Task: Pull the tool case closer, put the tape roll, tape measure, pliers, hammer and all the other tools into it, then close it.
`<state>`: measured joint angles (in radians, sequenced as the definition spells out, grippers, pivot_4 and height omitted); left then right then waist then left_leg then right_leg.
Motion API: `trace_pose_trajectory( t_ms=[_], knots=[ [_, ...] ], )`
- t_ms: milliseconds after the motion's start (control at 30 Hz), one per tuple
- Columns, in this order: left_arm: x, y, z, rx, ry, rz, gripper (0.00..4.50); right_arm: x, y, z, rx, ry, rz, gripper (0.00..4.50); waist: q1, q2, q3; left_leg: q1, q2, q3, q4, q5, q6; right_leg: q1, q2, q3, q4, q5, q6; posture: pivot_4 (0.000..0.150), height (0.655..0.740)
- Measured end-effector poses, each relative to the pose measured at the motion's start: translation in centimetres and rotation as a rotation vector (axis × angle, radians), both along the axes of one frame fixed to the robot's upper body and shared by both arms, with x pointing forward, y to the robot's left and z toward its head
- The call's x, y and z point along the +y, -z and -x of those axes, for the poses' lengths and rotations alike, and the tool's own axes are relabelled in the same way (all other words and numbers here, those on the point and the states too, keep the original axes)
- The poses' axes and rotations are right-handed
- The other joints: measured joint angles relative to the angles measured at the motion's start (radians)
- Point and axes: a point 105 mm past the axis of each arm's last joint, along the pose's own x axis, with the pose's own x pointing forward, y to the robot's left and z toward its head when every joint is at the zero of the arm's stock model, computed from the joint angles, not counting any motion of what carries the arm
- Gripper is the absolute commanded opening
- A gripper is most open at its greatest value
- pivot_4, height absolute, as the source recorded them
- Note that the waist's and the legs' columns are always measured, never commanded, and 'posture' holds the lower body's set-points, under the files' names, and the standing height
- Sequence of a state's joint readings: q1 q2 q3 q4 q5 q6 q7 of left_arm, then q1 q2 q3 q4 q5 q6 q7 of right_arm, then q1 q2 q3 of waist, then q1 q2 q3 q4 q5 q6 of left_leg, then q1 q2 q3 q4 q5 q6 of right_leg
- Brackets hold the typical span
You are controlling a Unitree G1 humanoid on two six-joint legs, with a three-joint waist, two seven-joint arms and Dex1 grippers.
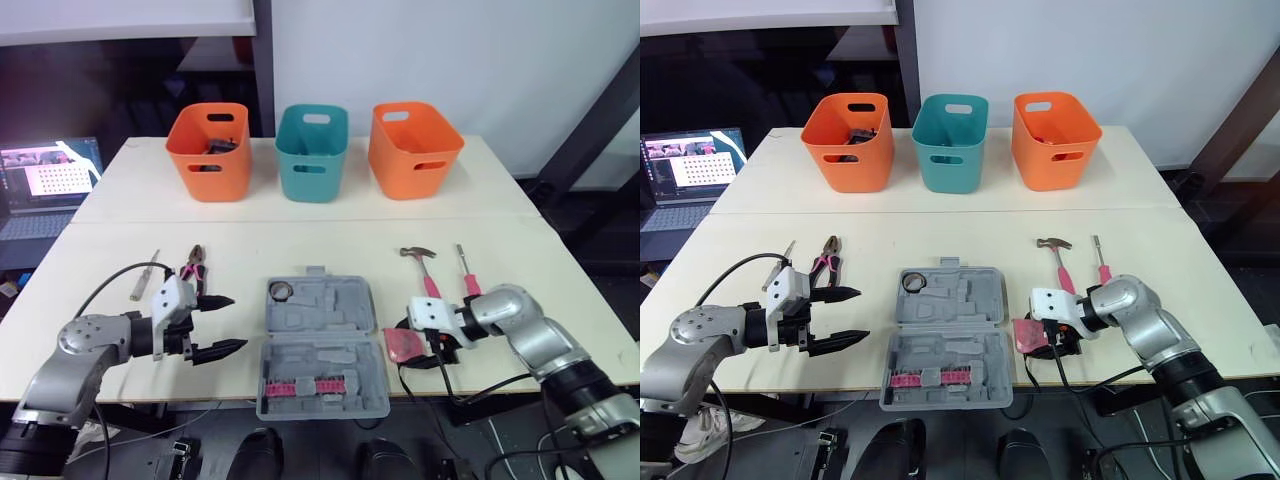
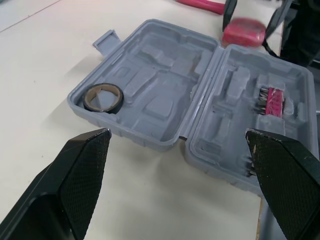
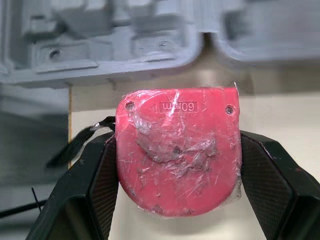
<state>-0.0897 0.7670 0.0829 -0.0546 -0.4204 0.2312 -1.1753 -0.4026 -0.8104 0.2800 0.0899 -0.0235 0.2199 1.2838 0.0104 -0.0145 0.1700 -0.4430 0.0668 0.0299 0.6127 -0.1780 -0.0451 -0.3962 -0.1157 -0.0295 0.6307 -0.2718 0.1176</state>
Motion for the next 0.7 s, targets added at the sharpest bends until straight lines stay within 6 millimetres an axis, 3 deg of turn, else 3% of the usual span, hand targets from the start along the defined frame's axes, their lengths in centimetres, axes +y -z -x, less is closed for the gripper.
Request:
trace_pose_trajectory(
  t_ms=[167, 367, 533, 700],
  knots=[
    [0.0, 0.0, -0.1, -0.007, -0.011, 0.003, 4.5, 0.5, -3.8, -1.1, -0.129, 0.033, 0.092, 2.97, -0.004, 0.0, 0.0, 0.0, 0.0, 0.0, 0.0, 0.0, 0.0, -0.001, 0.0, 0.0, 0.0, 0.0, 0.0, 0.15, 0.74],
    [-0.3, 0.3, -0.1, -0.003, -0.021, 0.03, 4.5, 3.8, -6.9, -3.6, -0.115, 0.032, 0.065, 2.97, -0.011, 0.0, 0.0, -0.001, 0.0, 0.0, -0.001, 0.0, 0.0, -0.002, 0.0, 0.0, 0.0, 0.0, 0.0, 0.15, 0.74],
    [-0.2, 0.5, 0.0, -0.007, -0.045, 0.033, 4.5, 6.4, -6.5, -6.3, -0.103, 0.016, 0.067, 2.97, -0.024, 0.0, 0.0, -0.001, 0.0, 0.0, -0.001, 0.0, 0.0, -0.002, 0.0, 0.0, 0.0, 0.0, 0.0, 0.15, 0.74],
    [-0.4, 0.8, 0.6, -0.012, -0.054, 0.031, 4.5, 7.9, -4.0, -7.8, -0.094, -0.011, 0.071, 2.97, -0.024, 0.001, 0.0, -0.001, 0.0, 0.0, -0.002, 0.0, 0.0, -0.002, 0.0, 0.0, 0.001, 0.002, 0.003, 0.15, 0.74]
  ],
)
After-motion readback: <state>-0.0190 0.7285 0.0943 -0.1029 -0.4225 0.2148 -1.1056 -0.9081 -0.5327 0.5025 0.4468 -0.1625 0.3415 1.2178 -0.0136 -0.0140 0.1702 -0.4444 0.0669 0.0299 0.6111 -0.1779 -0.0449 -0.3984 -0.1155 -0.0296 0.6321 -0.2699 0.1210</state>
